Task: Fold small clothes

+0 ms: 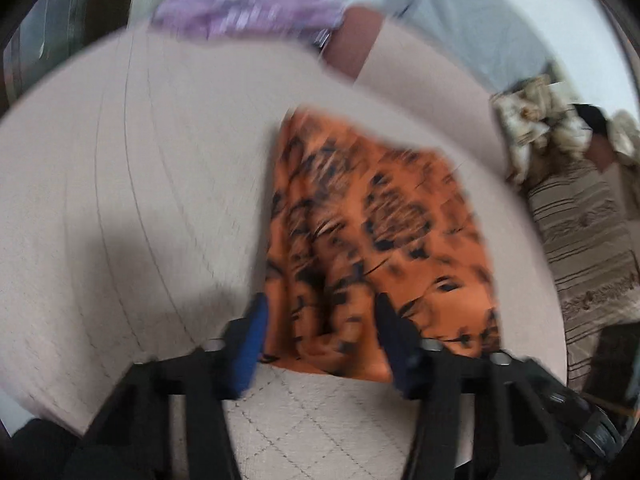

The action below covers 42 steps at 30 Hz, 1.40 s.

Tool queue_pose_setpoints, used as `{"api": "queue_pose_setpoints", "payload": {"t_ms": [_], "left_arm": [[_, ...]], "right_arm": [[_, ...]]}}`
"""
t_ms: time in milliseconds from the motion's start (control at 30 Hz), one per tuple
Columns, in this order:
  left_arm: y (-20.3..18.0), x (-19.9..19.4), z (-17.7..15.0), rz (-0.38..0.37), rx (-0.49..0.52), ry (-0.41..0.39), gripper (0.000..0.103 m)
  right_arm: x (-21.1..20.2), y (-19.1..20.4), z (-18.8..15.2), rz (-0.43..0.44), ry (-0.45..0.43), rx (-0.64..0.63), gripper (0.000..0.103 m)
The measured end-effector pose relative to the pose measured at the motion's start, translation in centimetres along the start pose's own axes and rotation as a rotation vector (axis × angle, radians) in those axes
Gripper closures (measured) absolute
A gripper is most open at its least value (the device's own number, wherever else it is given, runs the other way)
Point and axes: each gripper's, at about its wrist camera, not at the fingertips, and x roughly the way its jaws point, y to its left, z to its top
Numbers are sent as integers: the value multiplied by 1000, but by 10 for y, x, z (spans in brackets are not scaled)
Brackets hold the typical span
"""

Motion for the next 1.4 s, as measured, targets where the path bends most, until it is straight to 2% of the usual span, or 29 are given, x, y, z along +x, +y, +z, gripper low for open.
{"api": "queue_pose_setpoints", "payload": {"t_ms": [33, 67, 100, 167, 200, 233, 267, 300, 433, 533, 567, 667, 700, 733, 767, 800, 833, 933, 1033, 1067, 1100, 1167, 1200, 1233, 1267, 1300, 1333, 1367, 1400], "left_arm": [[6, 7, 2, 3, -30, 28, 74], [11, 5, 1, -6, -52, 28, 78], [11, -1, 2, -13, -53, 8, 90], [1, -23, 3, 10, 7, -73, 97], [0, -24, 1, 33, 32, -93, 97], [3, -18, 0, 60, 37, -78, 97], [10, 4, -3, 80, 17, 1, 96], [16, 15, -6, 81, 7, 26, 93], [5, 9, -5, 127, 57, -5, 92], [-1, 4, -5, 162, 64, -11, 82], [-4, -1, -3, 170, 66, -24, 82], [-20, -30, 5, 213, 109, -110, 77], [-29, -41, 9, 219, 124, -155, 69], [-36, -47, 12, 210, 134, -184, 55], [-47, -54, 17, 182, 157, -217, 48], [-54, -55, 19, 159, 177, -229, 37], [-64, -52, 22, 132, 208, -237, 36], [-82, -16, 27, 151, 305, -183, 36], [-67, 36, 30, 258, 266, -49, 39], [-54, 48, 28, 238, 222, -4, 38], [-46, 48, 27, 204, 187, -20, 35], [-40, 46, 25, 193, 166, -29, 32], [-39, 46, 25, 189, 162, -32, 32], [-39, 47, 25, 190, 163, -36, 31], [-37, 47, 24, 192, 165, -38, 31], [-33, 46, 22, 190, 161, -39, 30], [-31, 48, 21, 182, 153, -41, 28], [-29, 48, 19, 170, 150, -45, 28], [-27, 47, 17, 164, 155, -49, 27]], "right_arm": [[1, -3, 1, 7, -3, 0, 22], [0, -6, 2, 13, -5, 5, 22], [1, -8, 2, 18, -6, 11, 22], [-2, -15, 4, 28, -16, 24, 22], [-4, -18, 4, 29, -20, 30, 22], [-4, -22, 5, 34, -21, 40, 22], [0, -23, 5, 38, -20, 48, 22], [0, -25, 6, 43, -18, 55, 22], [-4, -22, 13, 72, -20, 44, 22], [-12, -20, 27, 98, -41, 39, 22], [-12, -20, 32, 108, -44, 39, 21], [0, -29, 44, 137, -23, 74, 15], [10, -35, 44, 143, 14, 95, 15], [28, -47, 42, 147, 80, 139, 15], [36, -53, 39, 151, 115, 174, 15], [39, -57, 37, 165, 121, 198, 15], [35, -58, 36, 187, 103, 209, 15], [19, -56, 42, 209, 60, 200, 15], [-1, -62, 59, 189, -22, 189, 15], [-5, -72, 68, 164, -42, 202, 15], [-3, -82, 74, 144, -43, 223, 15], [16, -106, 83, 115, 8, 289, 14], [29, -114, 86, 116, 52, 313, 15], [44, -119, 86, 131, 102, 333, 21], [59, -117, 85, 159, 152, 336, 43], [72, -102, 86, 151, 195, 268, 47], [75, -85, 86, 81, 197, 172, 51], [75, -70, 87, 25, 194, 96, 61], [73, -61, 88, -10, 184, 56, 62]]}}
